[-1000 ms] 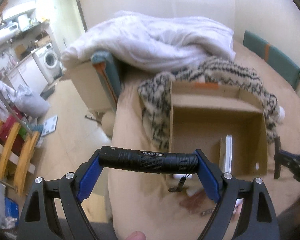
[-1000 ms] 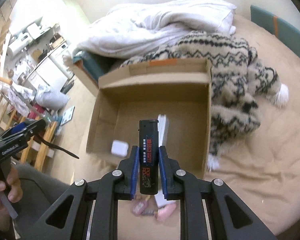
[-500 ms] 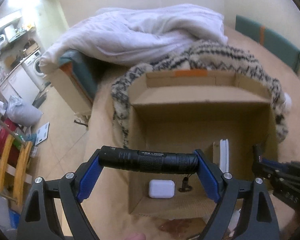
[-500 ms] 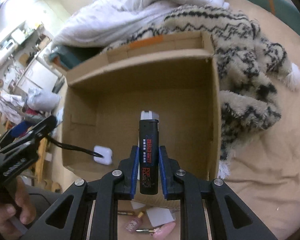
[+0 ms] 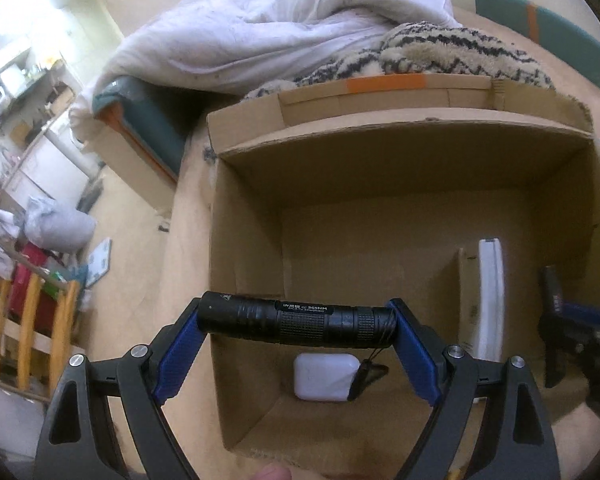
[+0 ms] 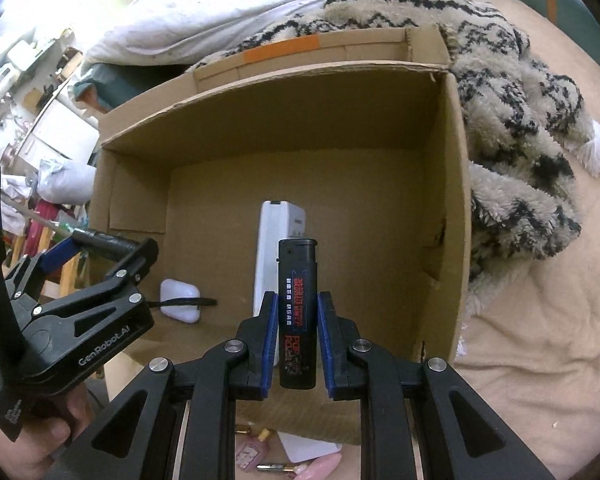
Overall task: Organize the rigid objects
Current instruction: 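Carry the flashlight into the box with the left tool while the right tool carries the lighter, then withdraw both tools from the box toward the items beside it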
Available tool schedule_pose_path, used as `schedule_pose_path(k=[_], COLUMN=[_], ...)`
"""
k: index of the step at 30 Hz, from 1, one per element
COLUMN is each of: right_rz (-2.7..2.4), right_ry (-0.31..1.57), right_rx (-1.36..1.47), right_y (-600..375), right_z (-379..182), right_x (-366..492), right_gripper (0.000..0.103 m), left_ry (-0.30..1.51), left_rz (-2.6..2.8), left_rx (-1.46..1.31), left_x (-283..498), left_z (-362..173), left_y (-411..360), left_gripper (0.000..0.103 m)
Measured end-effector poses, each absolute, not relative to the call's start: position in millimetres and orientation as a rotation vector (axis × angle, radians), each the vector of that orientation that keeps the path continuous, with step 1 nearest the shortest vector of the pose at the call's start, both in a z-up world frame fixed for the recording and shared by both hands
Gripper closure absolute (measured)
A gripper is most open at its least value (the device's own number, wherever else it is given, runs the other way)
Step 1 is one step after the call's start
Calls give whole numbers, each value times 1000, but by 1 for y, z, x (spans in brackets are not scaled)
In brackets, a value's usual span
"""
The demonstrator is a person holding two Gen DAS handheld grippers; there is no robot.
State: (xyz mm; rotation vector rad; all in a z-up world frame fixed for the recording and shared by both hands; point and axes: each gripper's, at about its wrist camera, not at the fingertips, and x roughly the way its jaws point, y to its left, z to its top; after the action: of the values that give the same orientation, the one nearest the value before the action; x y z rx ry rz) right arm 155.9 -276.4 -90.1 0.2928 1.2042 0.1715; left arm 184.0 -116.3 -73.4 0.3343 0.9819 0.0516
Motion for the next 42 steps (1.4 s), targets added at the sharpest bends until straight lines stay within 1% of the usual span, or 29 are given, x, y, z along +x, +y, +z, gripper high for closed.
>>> schedule_pose_path(k=[13,19,22,23,24,26,27,28,30,32,34,42], right_rz=[156,153,159,159,158,170,179,184,194,199,191,203], right_ry=[1188,1176,1160,1158,1156,1142,1131,1111,1080,1059,1042,1041], right_rx=[336,349,385,388,392,409,421,429,426,420,415,399], right_y=[-285,-289,-293,-295,-296,-297,-298,-298,-298,-298,-299,-295], right_z=[-84,-81,-78,-77,-76,-72,-70,-66,-59,-53,-49,-46], right_x=[156,155,155,155,155,154,153,153,151,151,151,150], right_gripper=[82,82,82,82,78,63,42,28,28,24,18,17], left_ry=[976,997,1005,996,987,978,978,978,985,987,987,1007], left_rz=[107,102,73,76,77,75,72,70,65,68,68,56], left_rx=[402,352,296,288,279,259,251,243,235,231,224,200], left_x=[192,194,192,190,189,188,188,187,186,185,183,175], left_z=[-82,-77,-71,-68,-65,-59,-57,-55,-51,-48,-44,-34], left_y=[-120,-117,-113,-113,-113,-111,-110,-110,-109,-107,-105,-97], left_gripper=[16,15,3,1,1,1,1,1,1,1,0,0])
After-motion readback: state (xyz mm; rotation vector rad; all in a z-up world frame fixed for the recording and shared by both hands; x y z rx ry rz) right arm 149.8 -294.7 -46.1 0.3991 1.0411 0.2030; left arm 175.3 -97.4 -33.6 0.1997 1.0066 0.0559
